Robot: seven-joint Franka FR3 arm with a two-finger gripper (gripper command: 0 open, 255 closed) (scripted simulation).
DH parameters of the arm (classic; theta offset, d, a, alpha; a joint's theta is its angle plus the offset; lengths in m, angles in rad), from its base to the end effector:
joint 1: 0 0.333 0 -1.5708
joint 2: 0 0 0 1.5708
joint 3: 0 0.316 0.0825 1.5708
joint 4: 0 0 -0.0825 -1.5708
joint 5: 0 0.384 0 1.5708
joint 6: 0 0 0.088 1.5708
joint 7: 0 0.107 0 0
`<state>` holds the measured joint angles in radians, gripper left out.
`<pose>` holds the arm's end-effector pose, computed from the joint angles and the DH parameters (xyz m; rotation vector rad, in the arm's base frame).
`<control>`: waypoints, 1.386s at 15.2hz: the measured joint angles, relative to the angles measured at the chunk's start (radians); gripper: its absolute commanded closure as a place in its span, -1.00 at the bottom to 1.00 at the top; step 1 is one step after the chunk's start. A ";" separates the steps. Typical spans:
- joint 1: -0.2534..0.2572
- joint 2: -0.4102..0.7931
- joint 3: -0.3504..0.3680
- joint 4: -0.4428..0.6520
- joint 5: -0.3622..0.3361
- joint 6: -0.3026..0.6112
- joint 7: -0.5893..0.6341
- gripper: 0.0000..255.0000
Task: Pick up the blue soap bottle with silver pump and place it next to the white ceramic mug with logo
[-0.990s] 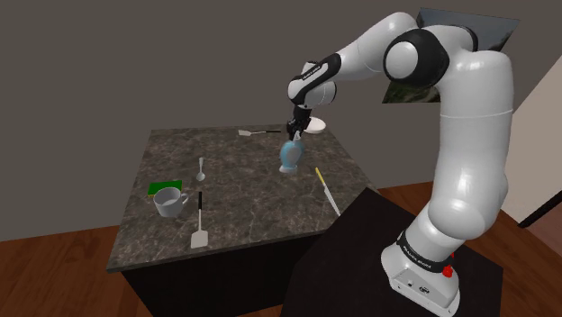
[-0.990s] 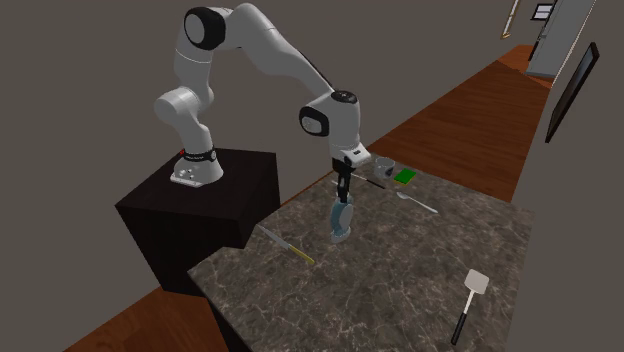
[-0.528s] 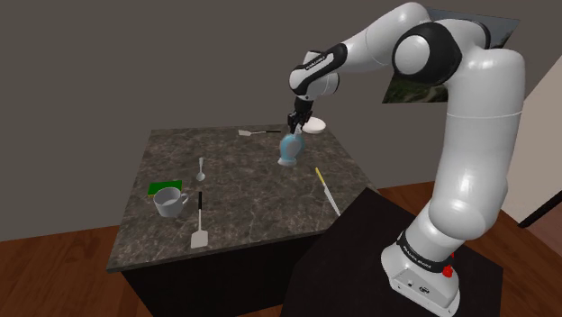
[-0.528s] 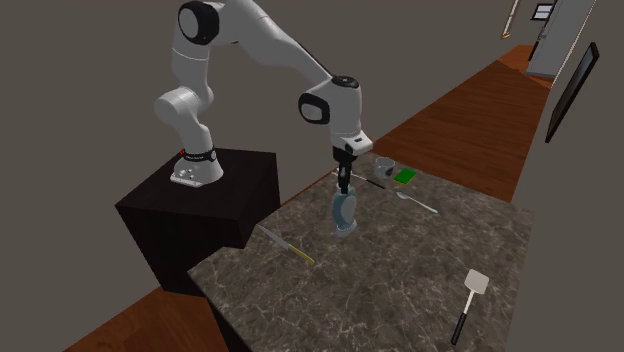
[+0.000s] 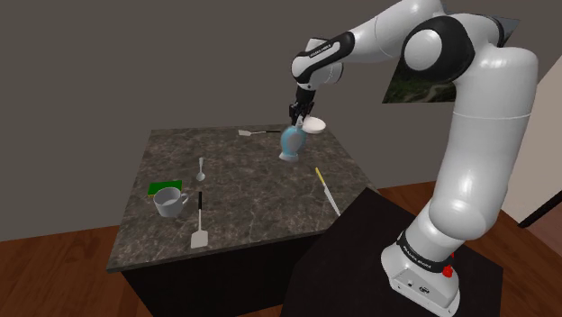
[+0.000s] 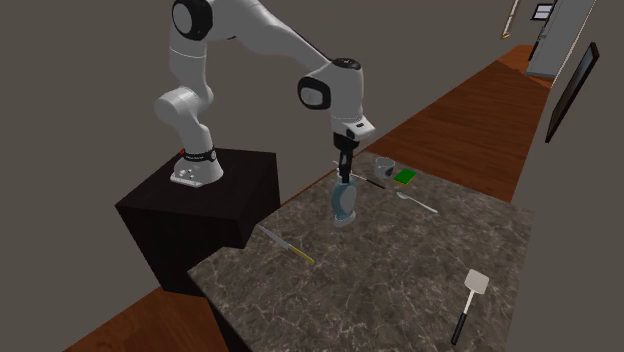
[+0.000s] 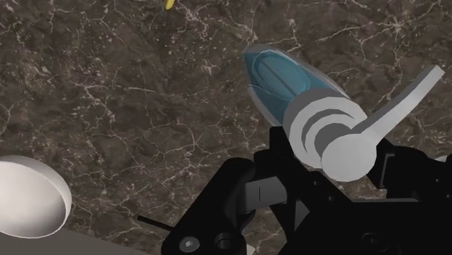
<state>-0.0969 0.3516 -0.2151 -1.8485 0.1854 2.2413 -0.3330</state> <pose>0.6113 -0.1821 0.3434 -3.0828 0.1172 -0.1128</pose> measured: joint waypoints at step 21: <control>0.006 -0.102 -0.015 0.147 -0.044 -0.245 0.041 1.00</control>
<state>-0.0911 0.2499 -0.2304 -1.7010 0.1414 1.9964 -0.2920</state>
